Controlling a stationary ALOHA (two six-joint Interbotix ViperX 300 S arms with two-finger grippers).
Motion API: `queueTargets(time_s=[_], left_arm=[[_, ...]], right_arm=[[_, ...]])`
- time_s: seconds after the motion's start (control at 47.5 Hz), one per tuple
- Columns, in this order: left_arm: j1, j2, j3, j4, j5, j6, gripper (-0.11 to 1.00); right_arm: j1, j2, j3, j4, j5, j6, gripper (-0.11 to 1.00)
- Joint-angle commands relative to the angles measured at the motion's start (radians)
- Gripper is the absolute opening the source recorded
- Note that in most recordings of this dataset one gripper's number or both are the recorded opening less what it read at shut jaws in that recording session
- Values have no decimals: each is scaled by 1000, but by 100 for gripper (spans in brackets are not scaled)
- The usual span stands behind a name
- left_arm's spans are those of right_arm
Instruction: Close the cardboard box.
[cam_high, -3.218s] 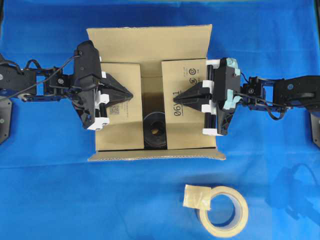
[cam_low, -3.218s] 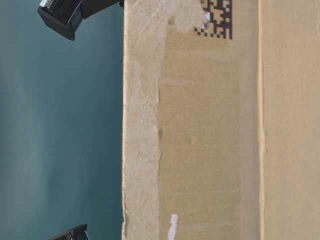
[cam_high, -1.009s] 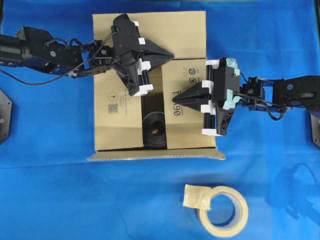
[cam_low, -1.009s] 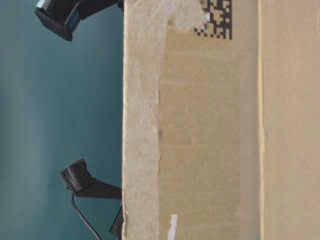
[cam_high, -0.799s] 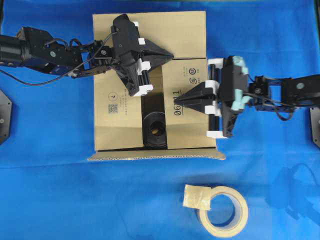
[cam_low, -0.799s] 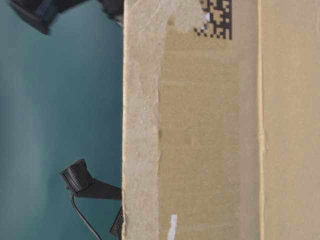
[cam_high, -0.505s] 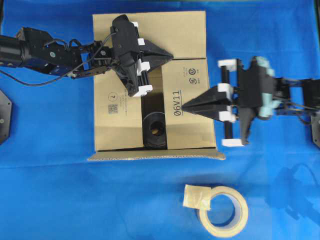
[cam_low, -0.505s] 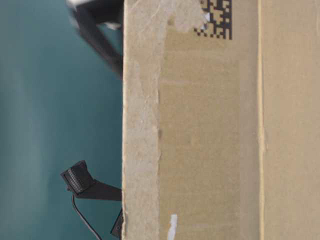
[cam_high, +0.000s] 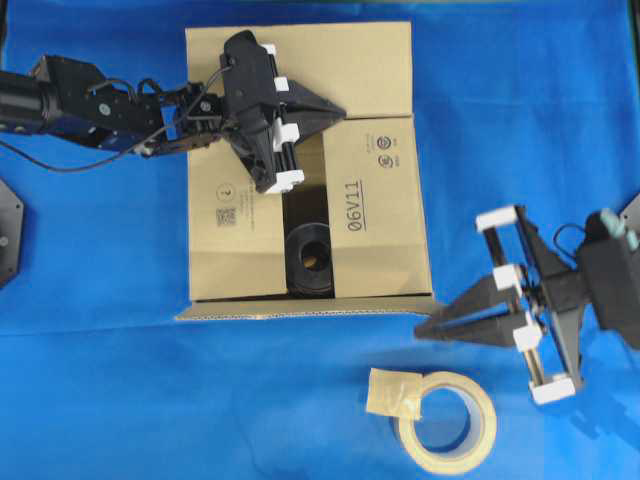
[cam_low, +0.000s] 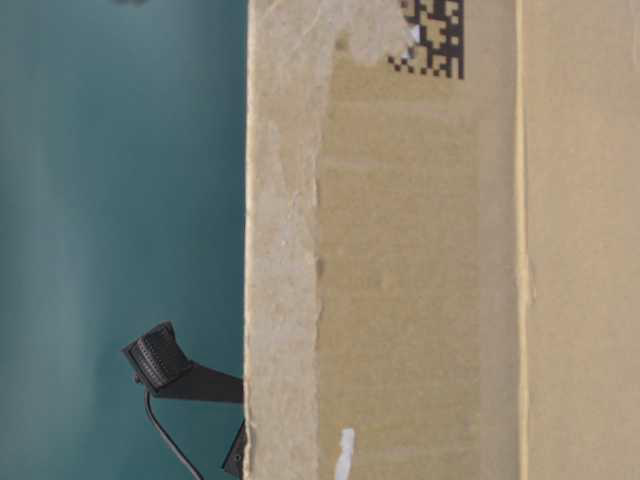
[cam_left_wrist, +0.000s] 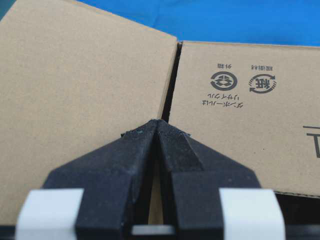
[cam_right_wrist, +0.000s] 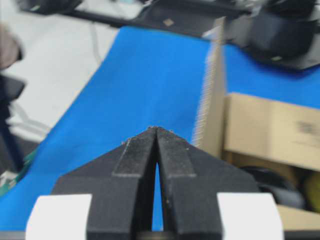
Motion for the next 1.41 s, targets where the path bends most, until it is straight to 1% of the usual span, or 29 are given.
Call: queueTargets(time_s=[0.0, 0.189, 0.379, 0.568, 0.673, 0.883, 0.946, 1.052, 1.136, 1.22, 1.388], left_arm=[[-2, -11, -2, -2, 3, -3, 0], [-5, -11, -2, -2, 3, -5, 0], [-8, -11, -2, -2, 3, -8, 0], [-8, -11, -2, -2, 3, -8, 0], [-8, -11, -2, -2, 3, -9, 0], [-11, -11, -2, -2, 3, -11, 0], [-14, -11, -3, -2, 3, -11, 0], [-18, -11, 0, -2, 3, -11, 0], [-20, -11, 0, -2, 3, -11, 0], [-20, -11, 0, -3, 3, -11, 0], [-20, -12, -2, -3, 3, -11, 0]], right_arm=[[40, 20, -3, 0, -14, -2, 0], [77, 86, 3, 0, -11, 2, 0], [77, 129, 23, 9, -26, 2, 0], [66, 123, 25, 11, -35, 0, 0], [26, 112, 26, 11, -37, -2, 0], [-106, 75, 51, 12, -29, 0, 0], [-149, 72, 51, 17, -17, 0, 0], [-198, 78, 52, 21, 15, -2, 0], [-229, 97, 52, 28, 43, 0, 0], [-249, 120, 52, 46, 52, 0, 0], [-261, 179, 52, 77, 55, 0, 0]])
